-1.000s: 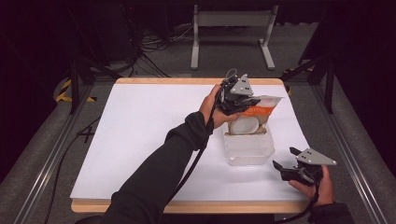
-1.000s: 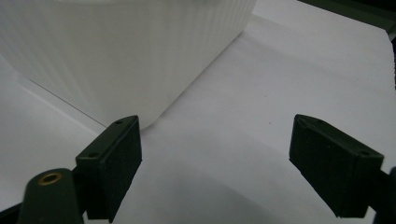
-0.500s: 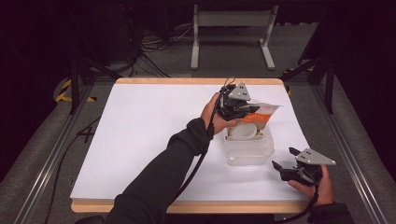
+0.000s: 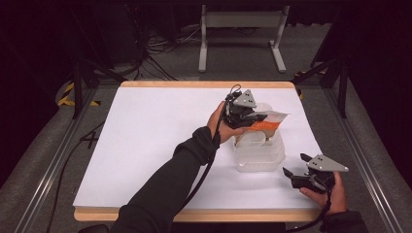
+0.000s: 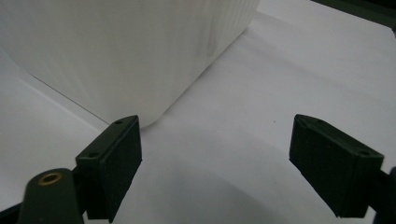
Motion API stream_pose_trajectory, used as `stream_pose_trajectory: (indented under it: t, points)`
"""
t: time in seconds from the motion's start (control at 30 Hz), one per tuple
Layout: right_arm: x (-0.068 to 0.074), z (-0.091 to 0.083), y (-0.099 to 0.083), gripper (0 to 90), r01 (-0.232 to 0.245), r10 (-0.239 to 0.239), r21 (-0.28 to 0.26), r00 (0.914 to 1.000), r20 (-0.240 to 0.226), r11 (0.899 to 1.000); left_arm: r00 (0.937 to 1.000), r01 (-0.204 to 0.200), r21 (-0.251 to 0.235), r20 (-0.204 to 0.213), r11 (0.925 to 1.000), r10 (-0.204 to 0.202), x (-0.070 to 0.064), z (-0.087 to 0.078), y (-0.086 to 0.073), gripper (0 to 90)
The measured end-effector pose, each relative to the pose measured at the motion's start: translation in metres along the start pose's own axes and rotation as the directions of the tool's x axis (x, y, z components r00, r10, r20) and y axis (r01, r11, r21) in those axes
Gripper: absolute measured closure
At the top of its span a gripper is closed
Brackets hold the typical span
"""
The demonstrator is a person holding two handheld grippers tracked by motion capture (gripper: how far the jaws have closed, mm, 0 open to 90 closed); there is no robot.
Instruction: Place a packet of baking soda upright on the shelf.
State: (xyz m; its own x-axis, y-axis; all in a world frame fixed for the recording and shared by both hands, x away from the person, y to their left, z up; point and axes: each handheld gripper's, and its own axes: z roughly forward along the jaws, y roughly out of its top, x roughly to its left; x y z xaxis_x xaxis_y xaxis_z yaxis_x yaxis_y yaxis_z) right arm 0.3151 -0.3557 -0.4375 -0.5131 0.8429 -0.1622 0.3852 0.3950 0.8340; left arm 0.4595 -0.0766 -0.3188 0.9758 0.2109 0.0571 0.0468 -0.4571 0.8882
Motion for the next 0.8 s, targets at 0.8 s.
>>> stream_pose_trajectory:
  t: [0.8]
  points:
    - [0.0004,-0.0005,0.0005,17.6,0.003,-0.003,-0.009,1.0000,0.002,1.000,0.9988,-0.026,0.015,-0.042,0.9996,0.026,-0.0060,-0.0046,0.0043,84.0]
